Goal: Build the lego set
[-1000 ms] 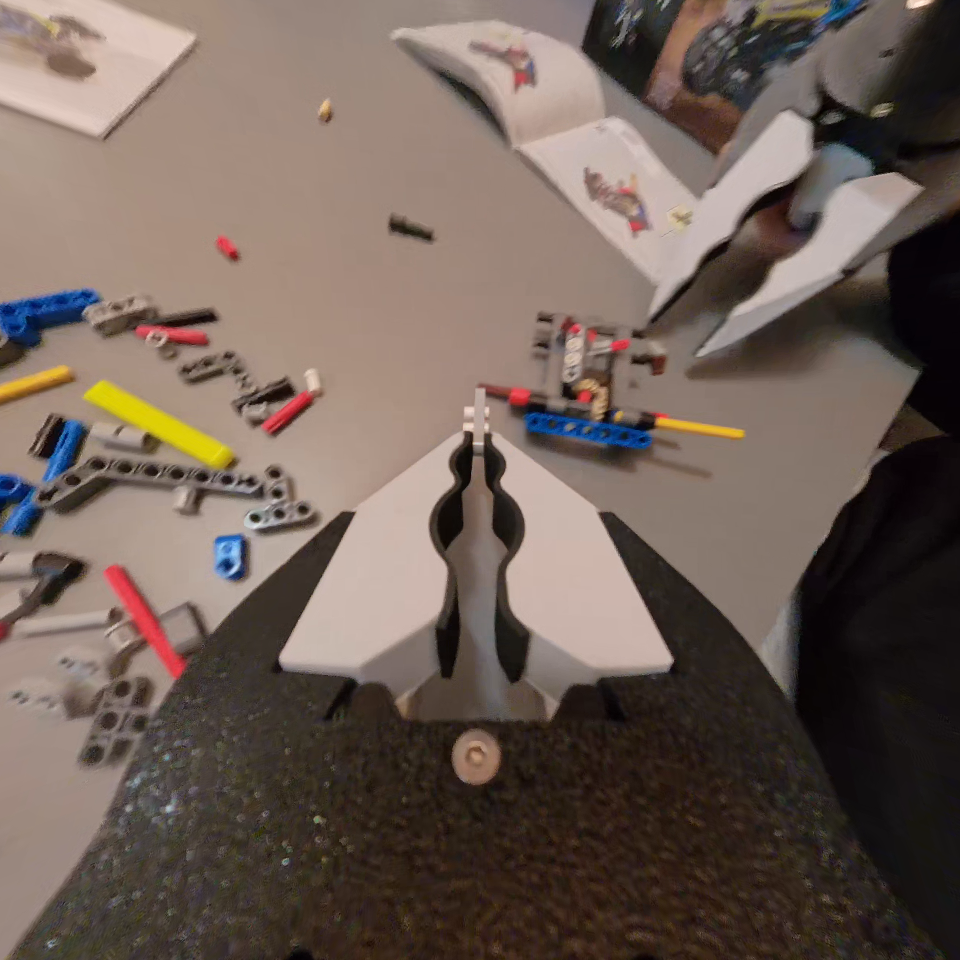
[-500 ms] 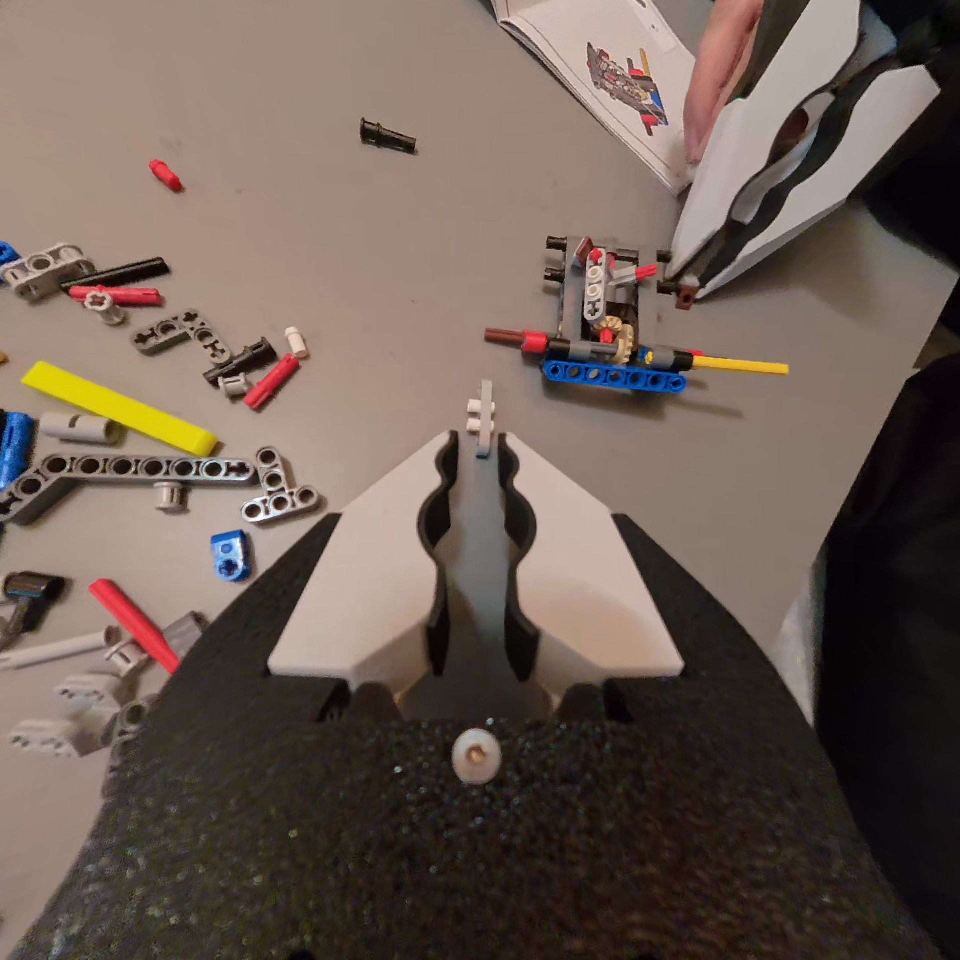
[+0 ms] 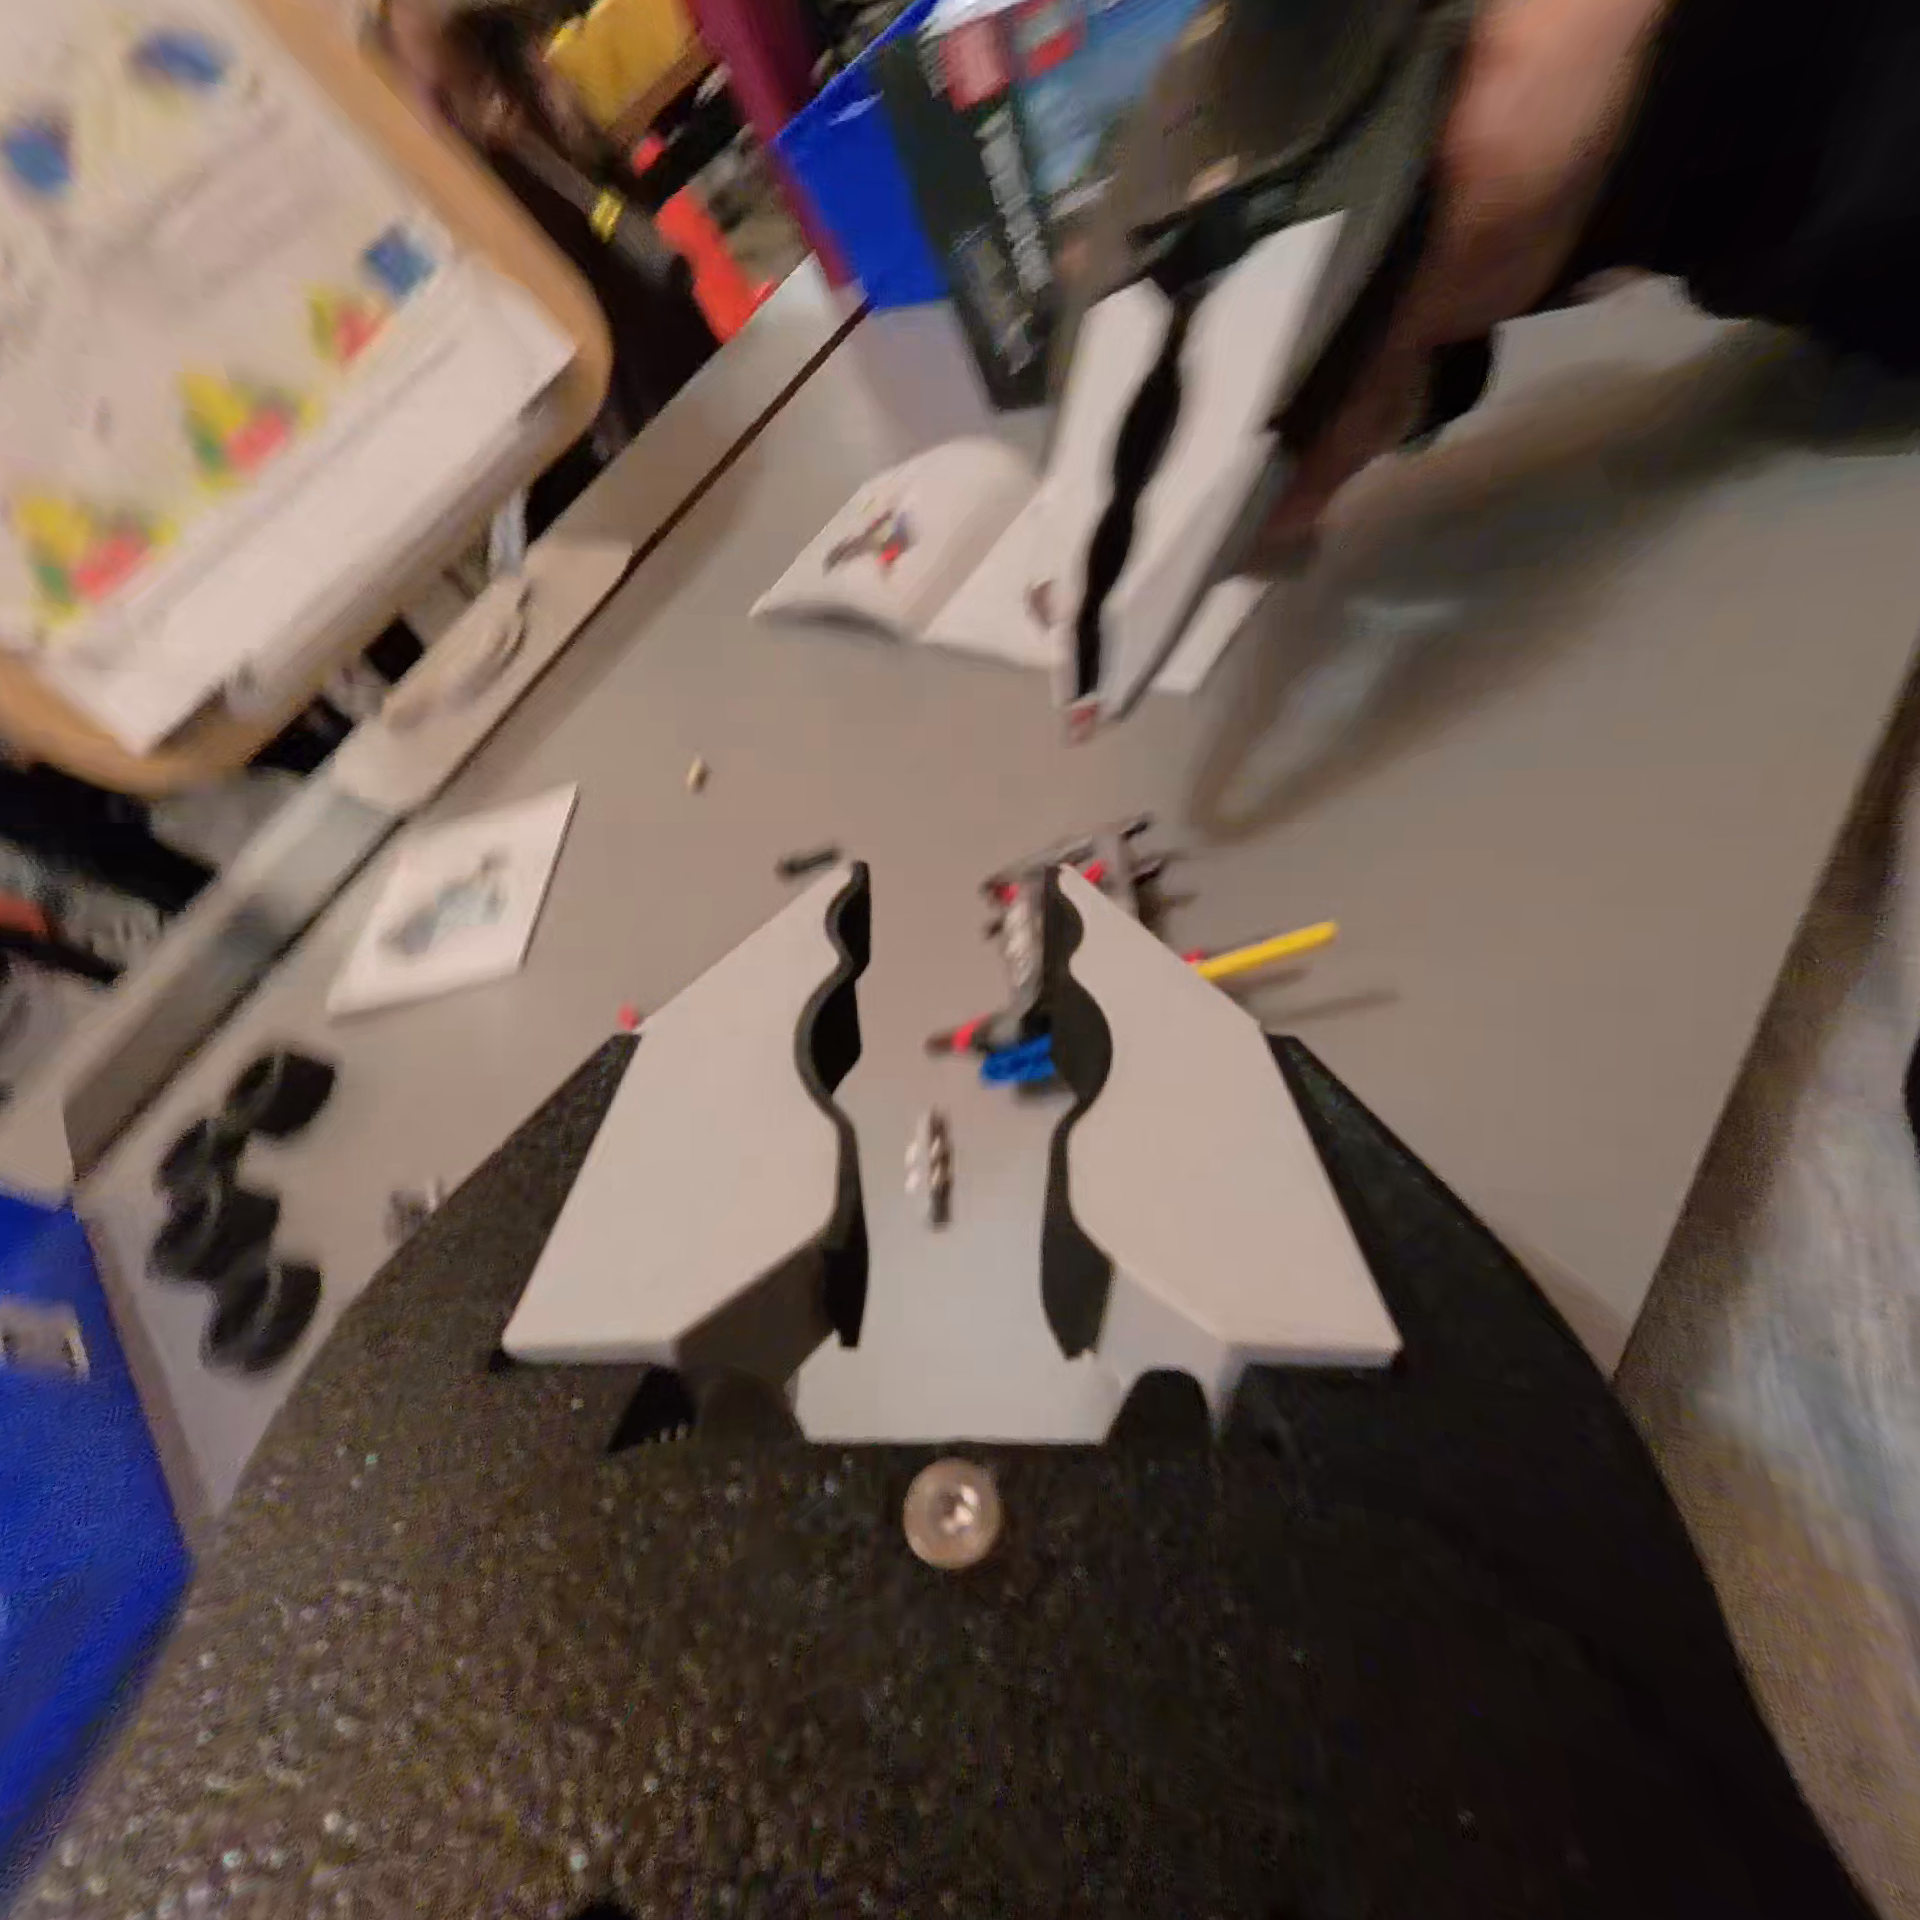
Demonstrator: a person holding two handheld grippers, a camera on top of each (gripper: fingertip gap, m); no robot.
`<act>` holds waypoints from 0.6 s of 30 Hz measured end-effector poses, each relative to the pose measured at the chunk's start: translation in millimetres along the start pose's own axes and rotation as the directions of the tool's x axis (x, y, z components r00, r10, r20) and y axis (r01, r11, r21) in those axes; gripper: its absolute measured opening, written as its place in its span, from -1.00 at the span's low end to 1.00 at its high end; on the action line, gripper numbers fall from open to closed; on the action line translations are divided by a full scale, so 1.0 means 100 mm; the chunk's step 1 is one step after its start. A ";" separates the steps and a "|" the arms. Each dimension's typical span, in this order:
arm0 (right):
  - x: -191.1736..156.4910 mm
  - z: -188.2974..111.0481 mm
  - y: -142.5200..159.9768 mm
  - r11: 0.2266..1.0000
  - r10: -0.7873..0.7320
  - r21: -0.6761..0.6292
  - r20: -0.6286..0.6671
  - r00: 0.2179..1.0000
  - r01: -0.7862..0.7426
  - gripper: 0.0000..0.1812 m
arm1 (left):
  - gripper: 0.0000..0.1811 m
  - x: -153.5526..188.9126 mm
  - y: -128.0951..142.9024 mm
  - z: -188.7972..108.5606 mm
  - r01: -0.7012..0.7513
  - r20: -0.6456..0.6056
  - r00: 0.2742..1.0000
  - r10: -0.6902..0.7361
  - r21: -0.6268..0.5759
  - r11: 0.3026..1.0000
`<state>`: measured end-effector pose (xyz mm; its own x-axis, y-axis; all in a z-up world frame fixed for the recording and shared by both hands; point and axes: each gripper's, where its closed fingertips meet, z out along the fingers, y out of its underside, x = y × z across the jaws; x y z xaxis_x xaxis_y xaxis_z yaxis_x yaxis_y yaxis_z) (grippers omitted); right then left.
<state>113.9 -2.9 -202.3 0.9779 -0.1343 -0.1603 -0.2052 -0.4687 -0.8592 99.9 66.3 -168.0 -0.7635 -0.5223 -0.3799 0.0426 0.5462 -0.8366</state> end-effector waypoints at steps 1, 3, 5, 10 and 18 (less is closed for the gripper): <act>0.00 0.01 -0.06 0.999 0.044 0.029 -0.005 0.999 -0.044 -0.92 | -0.70 0.12 -0.13 0.05 -0.070 -0.018 0.997 0.070 0.021 0.997; -0.09 0.03 -0.16 0.992 0.105 0.064 0.055 0.993 -0.109 -0.92 | -0.77 0.25 -0.28 0.17 -0.217 0.007 0.976 0.217 0.032 0.976; -0.17 0.04 -0.26 0.980 0.156 0.104 0.120 0.980 -0.169 -0.92 | -0.81 0.26 -0.31 0.28 -0.328 0.043 0.944 0.328 -0.005 0.945; -0.21 0.00 -0.31 0.966 0.202 0.133 0.160 0.966 -0.223 -0.92 | -1.00 0.29 -0.28 0.40 -0.407 0.040 0.911 0.410 -0.057 0.912; -0.12 -0.05 -0.32 0.977 -0.094 0.197 0.038 0.995 0.085 -0.68 | -1.00 0.22 -0.26 0.40 -0.015 -0.024 1.000 0.015 0.026 1.000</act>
<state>109.0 8.9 -170.4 0.9936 -0.0569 -0.0971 -0.1097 -0.2970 -0.9486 107.3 14.3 -170.5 -0.7782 -0.4978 -0.3830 0.0708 0.5364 -0.8410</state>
